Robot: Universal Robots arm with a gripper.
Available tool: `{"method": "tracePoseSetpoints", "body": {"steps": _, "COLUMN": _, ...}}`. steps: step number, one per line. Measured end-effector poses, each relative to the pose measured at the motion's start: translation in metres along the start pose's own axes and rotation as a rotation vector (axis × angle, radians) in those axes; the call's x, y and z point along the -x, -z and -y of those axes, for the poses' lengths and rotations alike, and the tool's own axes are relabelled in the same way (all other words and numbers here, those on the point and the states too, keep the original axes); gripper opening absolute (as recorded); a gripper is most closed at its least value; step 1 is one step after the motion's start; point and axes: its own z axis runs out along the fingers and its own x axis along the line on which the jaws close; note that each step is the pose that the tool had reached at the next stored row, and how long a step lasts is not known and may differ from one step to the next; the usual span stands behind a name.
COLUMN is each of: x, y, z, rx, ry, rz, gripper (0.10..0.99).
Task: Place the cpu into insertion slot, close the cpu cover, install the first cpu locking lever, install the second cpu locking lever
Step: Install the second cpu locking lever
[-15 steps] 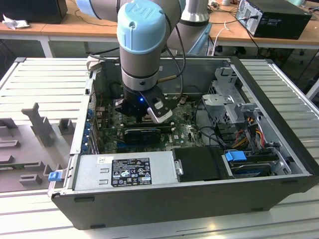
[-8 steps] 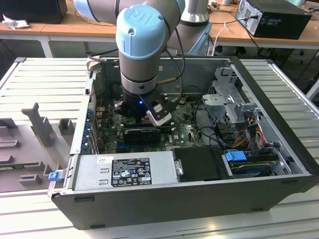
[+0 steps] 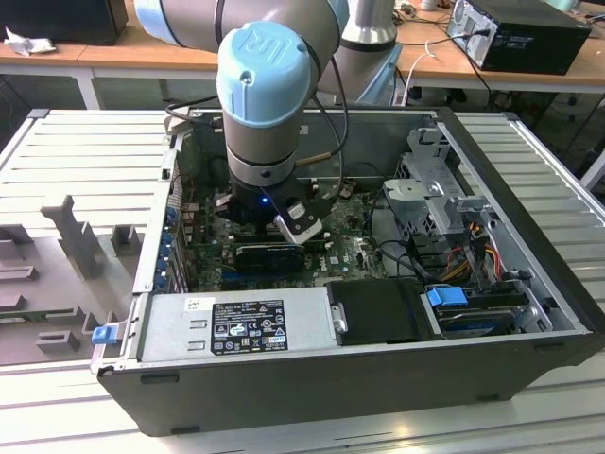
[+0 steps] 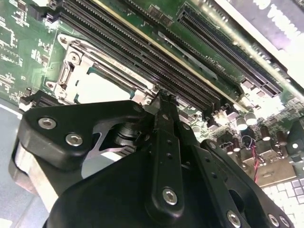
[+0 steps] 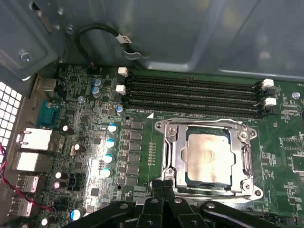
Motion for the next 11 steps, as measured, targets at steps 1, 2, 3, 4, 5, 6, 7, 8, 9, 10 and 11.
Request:
{"method": "tracePoseSetpoints", "body": {"steps": 1, "x": -0.0001, "y": -0.0009, "z": 0.0003, "rx": 0.003, "ry": 0.000, "rz": 0.0002, "gripper": 0.106}}
{"method": "tracePoseSetpoints", "body": {"steps": 2, "x": -0.0002, "y": -0.0028, "z": 0.0010, "rx": 0.008, "ry": 0.000, "rz": 0.0004, "gripper": 0.106}}
{"method": "tracePoseSetpoints", "body": {"steps": 3, "x": -0.0003, "y": -0.0039, "z": 0.0013, "rx": 0.013, "ry": 0.000, "rz": 0.0006, "gripper": 0.106}}
{"method": "tracePoseSetpoints", "body": {"steps": 4, "x": -0.0004, "y": -0.0046, "z": 0.0015, "rx": 0.016, "ry": 0.000, "rz": 0.0005, "gripper": 0.106}}
{"method": "tracePoseSetpoints", "body": {"steps": 5, "x": -0.0005, "y": -0.0053, "z": 0.0018, "rx": 0.017, "ry": 0.000, "rz": 0.0005, "gripper": 0.106}}
{"method": "tracePoseSetpoints", "body": {"steps": 6, "x": -0.0015, "y": -0.0060, "z": 0.0019, "rx": 0.019, "ry": 0.000, "rz": 0.0007, "gripper": 0.106}}
{"method": "tracePoseSetpoints", "body": {"steps": 7, "x": -0.0024, "y": -0.0060, "z": 0.0018, "rx": 0.020, "ry": 0.000, "rz": 0.0008, "gripper": 0.106}}
{"method": "tracePoseSetpoints", "body": {"steps": 8, "x": -0.0029, "y": -0.0055, "z": 0.0016, "rx": 0.020, "ry": 0.000, "rz": 0.0009, "gripper": 0.106}}
{"method": "tracePoseSetpoints", "body": {"steps": 9, "x": -0.0036, "y": -0.0028, "z": 0.0007, "rx": 0.020, "ry": 0.000, "rz": 0.0011, "gripper": 0.106}}
{"method": "tracePoseSetpoints", "body": {"steps": 10, "x": -0.0036, "y": 0.0040, "z": -0.0016, "rx": 0.020, "ry": 0.000, "rz": 0.0007, "gripper": 0.106}}
{"method": "tracePoseSetpoints", "body": {"steps": 11, "x": -0.0035, "y": 0.0073, "z": -0.0027, "rx": 0.020, "ry": 0.000, "rz": 0.0008, "gripper": 0.106}}
